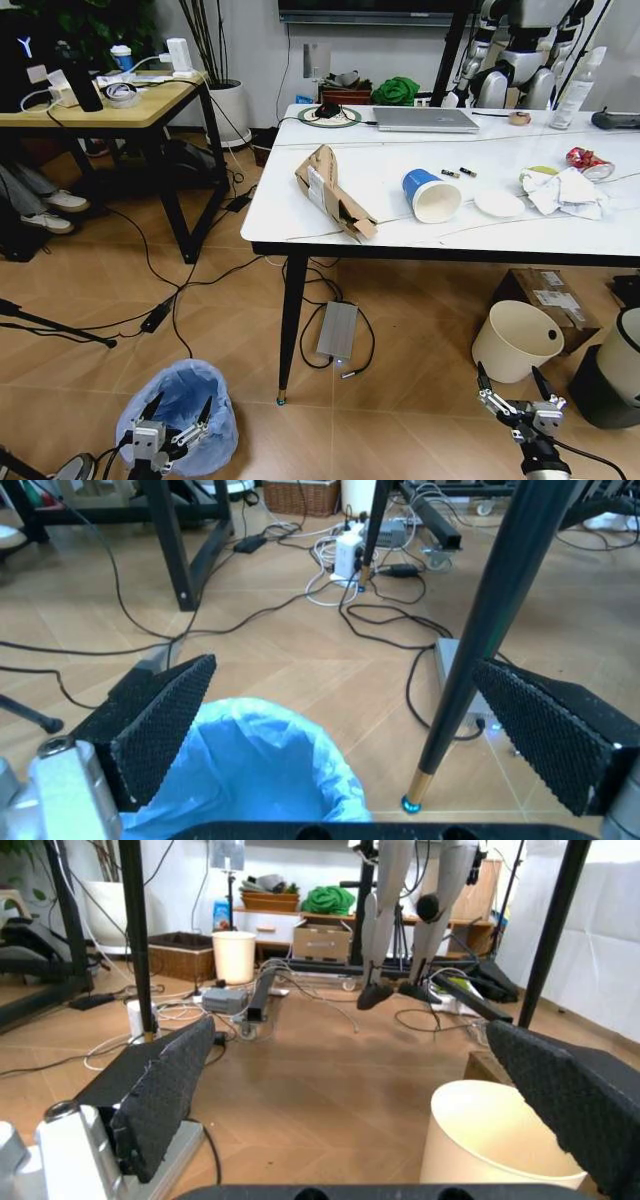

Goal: Pick up the trash bin and place the trash from the table into it.

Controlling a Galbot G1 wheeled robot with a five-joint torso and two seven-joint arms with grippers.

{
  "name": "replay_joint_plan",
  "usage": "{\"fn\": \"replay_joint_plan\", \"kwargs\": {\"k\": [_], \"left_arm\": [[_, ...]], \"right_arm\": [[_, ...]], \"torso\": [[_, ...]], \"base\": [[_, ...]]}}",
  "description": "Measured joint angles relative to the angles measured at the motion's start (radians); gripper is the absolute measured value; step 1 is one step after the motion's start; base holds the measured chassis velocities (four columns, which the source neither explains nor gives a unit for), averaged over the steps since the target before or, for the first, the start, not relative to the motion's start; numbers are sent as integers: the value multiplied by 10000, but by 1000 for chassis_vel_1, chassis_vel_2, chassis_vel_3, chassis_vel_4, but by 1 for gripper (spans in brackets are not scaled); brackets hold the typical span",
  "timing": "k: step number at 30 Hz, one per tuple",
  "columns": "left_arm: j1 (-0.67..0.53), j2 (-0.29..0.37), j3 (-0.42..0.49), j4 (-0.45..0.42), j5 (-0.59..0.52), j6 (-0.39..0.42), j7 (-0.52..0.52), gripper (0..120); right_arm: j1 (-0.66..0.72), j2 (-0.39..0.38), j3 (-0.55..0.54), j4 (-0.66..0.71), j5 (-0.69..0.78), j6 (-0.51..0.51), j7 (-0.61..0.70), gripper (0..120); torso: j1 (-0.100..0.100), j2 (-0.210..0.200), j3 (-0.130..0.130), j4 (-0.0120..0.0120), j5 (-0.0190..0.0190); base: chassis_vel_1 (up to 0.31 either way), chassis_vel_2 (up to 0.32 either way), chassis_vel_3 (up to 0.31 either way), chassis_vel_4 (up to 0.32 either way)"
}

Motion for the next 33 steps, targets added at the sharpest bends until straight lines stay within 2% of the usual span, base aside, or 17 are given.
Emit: {"fn": "replay_joint_plan", "kwargs": {"k": [9, 18, 33], "left_arm": [[34, -87, -16, 28, 46, -1, -19, 100], [161, -44, -131, -106, 45, -16, -54, 100], [136, -204, -106, -21, 251, -58, -64, 100]], "right_arm": [[79, -6, -5, -36, 2, -10, -11, 100], [228, 336, -120, -89, -181, 39, -53, 100], [144, 198, -85, -62, -165, 117, -64, 100]], "torso": [[-121, -317, -194, -1, -1], [-242, -712, -468, -1, 0], [-416, -1313, -896, 0, -1]], "base": [[0, 0, 0, 0], [0, 0, 0, 0], [0, 0, 0, 0]]}}
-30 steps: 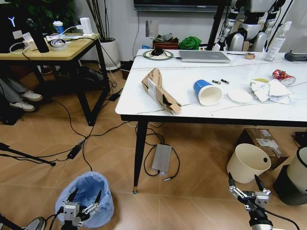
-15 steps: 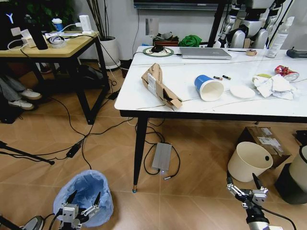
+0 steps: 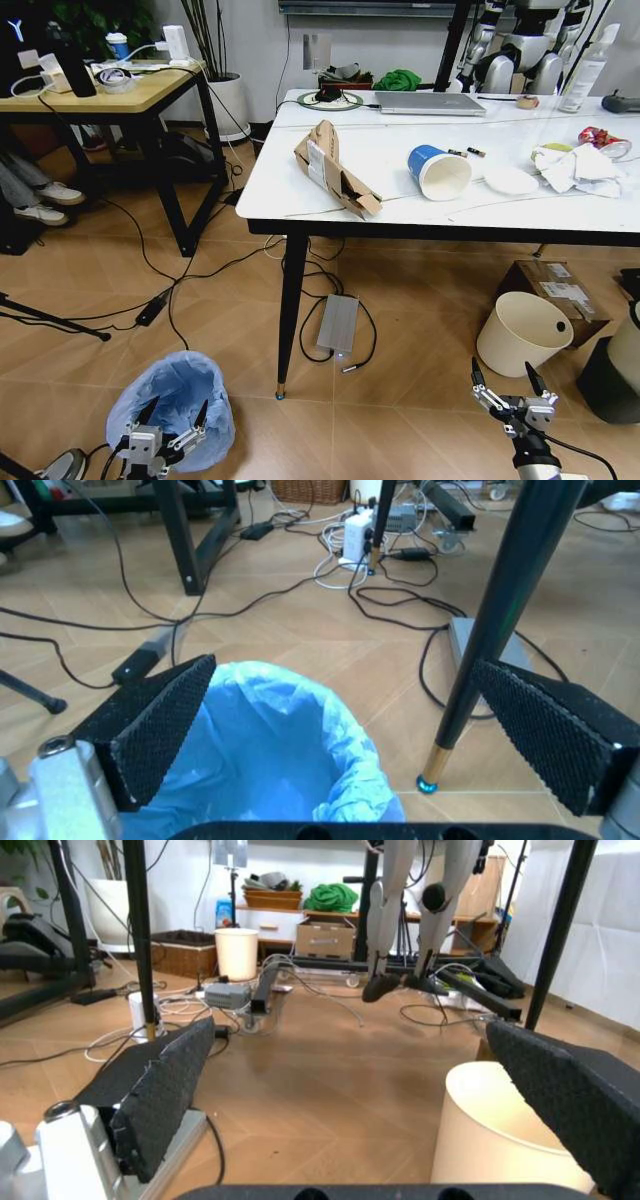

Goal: Pick up the trash bin and place the trash from the table into it.

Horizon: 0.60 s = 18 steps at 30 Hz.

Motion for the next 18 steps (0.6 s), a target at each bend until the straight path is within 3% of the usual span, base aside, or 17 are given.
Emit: {"fn": "replay_joint_plan", "kwargs": {"k": [18], "left_arm": [[18, -29, -14, -29, 89, -11, -16, 100]], "right_arm": [[-48, 11, 5, 82, 45, 35, -25, 100]], "torso": [[-164, -660, -495, 0, 0]], "base": [[0, 0, 0, 0]]}}
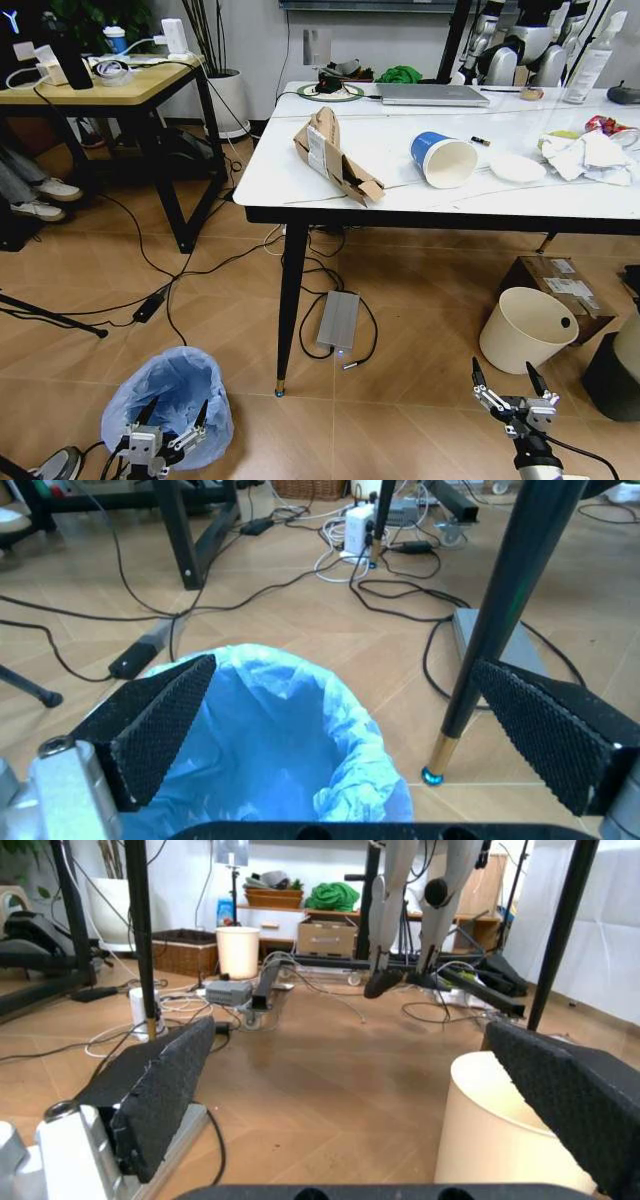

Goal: Pick up the trash bin and place the trash from the table into it.

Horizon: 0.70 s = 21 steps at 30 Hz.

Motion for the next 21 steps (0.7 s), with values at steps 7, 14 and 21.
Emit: {"fn": "replay_joint_plan", "kwargs": {"k": [7, 14, 21], "left_arm": [[-23, 10, -2, 27, -1, 0, -10, 100], [-15, 1, -33, 119, -61, 9, -26, 100], [224, 136, -123, -71, -262, -43, -126, 100]], "right_arm": [[-7, -14, 4, -6, 19, 26, -4, 100], [106, 68, -12, -21, 19, -38, -14, 100], [243, 283, -119, -7, -67, -82, -45, 100]], "torso": [[-92, -299, -206, 0, 0], [-137, -583, -444, -1, 0], [-169, -811, -643, -1, 0]], "base": [[0, 0, 0, 0], [0, 0, 0, 0], [0, 0, 0, 0]]}}
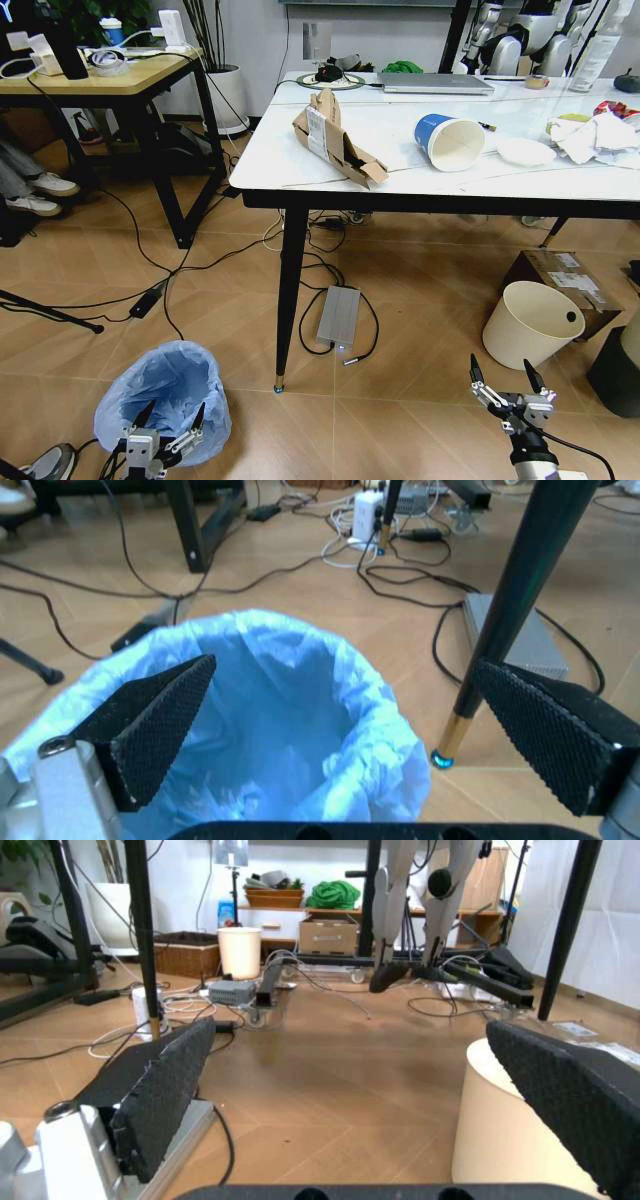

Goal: Pick up the trash bin and place the trash from the table into it.

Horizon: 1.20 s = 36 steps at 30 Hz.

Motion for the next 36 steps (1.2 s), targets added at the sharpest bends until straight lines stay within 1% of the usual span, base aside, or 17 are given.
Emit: {"fn": "replay_joint_plan", "kwargs": {"k": [4, 7, 8, 10, 11, 13, 15, 17, 18, 21, 24, 25, 28, 30, 34, 35, 36], "left_arm": [[231, 45, -152, -356, -71, -10, -18, 100], [514, 145, -565, -786, -423, -63, -51, 100], [558, 292, -879, -905, -784, -17, -69, 100], [558, 363, -1042, -919, -971, 44, -74, 100], [557, 490, -1355, -918, -1314, 196, -82, 100], [559, 570, -1586, -877, -1621, 377, -80, 100], [581, 656, -1881, -745, -1978, 682, -83, 100], [612, 905, -2337, -408, -2354, 1374, -212, 100], [612, 905, -2337, -408, -2354, 1374, -212, 100], [506, 1123, -2712, -129, -2561, 2087, -390, 100], [30, 1319, -2933, 407, -2901, 2824, -607, 100], [30, 1319, -2933, 407, -2901, 2824, -607, 100], [-548, 1374, -2811, 1043, -2989, 3171, -702, 100], [-880, 1322, -2673, 1413, -2984, 3239, -703, 100], [-1126, 1263, -2561, 1675, -3017, 3320, -703, 100], [-1253, 1238, -2498, 1862, -3023, 3341, -703, 100], [-1373, 1216, -2443, 2062, -3024, 3344, -700, 100]], "right_arm": [[34, 31, -6, -104, -13, 106, -14, 100], [52, 66, 5, -275, -15, 253, -32, 100], [50, 124, 43, -358, -14, 356, -38, 100], [51, 163, 60, -399, -11, 400, -39, 100], [64, 236, 70, -456, -5, 447, -40, 100], [122, 298, 67, -501, -4, 462, -44, 100], [273, 417, 35, -562, -4, 463, -51, 100], [685, 738, -89, -738, -35, 389, -54, 100], [685, 738, -89, -738, -35, 389, -54, 100], [852, 776, -247, -966, -95, 404, -55, 100], [842, 778, -366, -1270, -161, 612, -86, 100], [842, 778, -366, -1270, -161, 612, -86, 100], [662, 779, -372, -1406, -254, 791, -123, 100], [545, 799, -349, -1398, -294, 817, -128, 100], [405, 805, -347, -1335, -359, 817, -130, 100], [331, 805, -355, -1286, -447, 814, -130, 100], [260, 801, -399, -1260, -613, 813, -130, 100]], "torso": [[1, -17, -22, 0, -4], [6, -17, -24, 3, 0], [8, -13, -21, 2, -1], [9, -10, -20, 2, -2], [10, -3, -15, -1, 0], [13, 3, -11, -3, -1], [15, 12, -4, -1, -3], [18, 27, 8, 2, -2], [18, 27, 8, 2, -2], [21, 39, 16, 5, -5], [24, 49, 25, 2, -4], [24, 49, 25, 2, -4], [26, 58, 32, 0, 1], [27, 62, 35, 1, -8], [27, 65, 38, 1, -3], [28, 68, 40, -1, 2], [28, 72, 42, 0, -6]], "base": [[0, 0, 0, 0], [0, 0, 0, 0], [0, 0, 0, 0], [0, 0, 0, 0], [0, 0, 0, 0], [0, 0, 0, 0], [0, 0, 0, 0], [0, 0, 0, 0], [0, 0, 0, 0], [0, 0, 0, 0], [0, 0, 0, 0], [0, 0, 0, 0], [0, 0, 0, 0], [0, 0, 0, 0], [0, 0, 0, 0], [0, 0, 0, 0], [0, 0, 0, 0]]}}
